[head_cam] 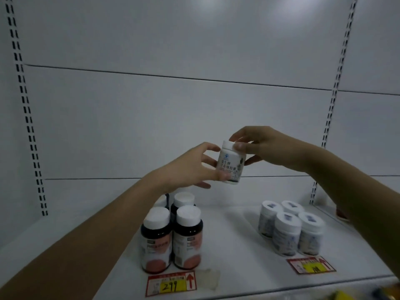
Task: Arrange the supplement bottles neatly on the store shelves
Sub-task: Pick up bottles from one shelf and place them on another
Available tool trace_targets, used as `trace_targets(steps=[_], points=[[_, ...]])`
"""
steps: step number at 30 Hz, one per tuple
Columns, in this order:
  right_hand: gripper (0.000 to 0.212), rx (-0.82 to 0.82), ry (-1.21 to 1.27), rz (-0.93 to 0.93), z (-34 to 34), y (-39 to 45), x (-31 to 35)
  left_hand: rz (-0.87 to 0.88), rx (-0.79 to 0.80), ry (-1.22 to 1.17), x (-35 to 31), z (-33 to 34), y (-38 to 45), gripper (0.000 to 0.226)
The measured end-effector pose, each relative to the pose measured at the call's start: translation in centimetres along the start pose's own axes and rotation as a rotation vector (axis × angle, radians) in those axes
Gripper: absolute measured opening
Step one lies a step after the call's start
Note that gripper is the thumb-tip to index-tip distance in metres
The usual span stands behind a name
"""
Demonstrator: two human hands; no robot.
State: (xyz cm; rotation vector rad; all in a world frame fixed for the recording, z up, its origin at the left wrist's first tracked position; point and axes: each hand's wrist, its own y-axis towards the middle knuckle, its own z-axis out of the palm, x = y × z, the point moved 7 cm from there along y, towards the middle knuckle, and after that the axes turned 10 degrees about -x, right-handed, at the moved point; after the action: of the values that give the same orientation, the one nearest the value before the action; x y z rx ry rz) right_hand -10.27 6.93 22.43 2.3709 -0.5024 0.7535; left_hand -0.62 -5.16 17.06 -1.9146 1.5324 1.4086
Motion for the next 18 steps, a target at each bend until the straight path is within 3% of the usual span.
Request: trace_targets(steps=[8, 12, 15, 18], points=[[0.037, 0.083, 0.016, 0.057, -3.4, -1.2, -4.2, 0.044, -0.244, 0.131, -1.2, 5.0, 1.2, 0.054], [0.029, 0.047, -0.022, -0.042, -5.4, -0.4, -6.7, 0.019, -0.358, 0.130, -1.6, 8.2, 2.6, 0.055], [0.024, 0.005, -0.004, -0.094, -6.8, 0.2, -9.5, -0.023, -0.409, 0.144, -1.3, 10.6, 3.7, 0.061], [0.024, -0.018, 0.019, -0.104, -7.4, 1.3, -12.2, -0.181, -0.391, 0.246, 1.4, 13.0, 3.9, 0.067]])
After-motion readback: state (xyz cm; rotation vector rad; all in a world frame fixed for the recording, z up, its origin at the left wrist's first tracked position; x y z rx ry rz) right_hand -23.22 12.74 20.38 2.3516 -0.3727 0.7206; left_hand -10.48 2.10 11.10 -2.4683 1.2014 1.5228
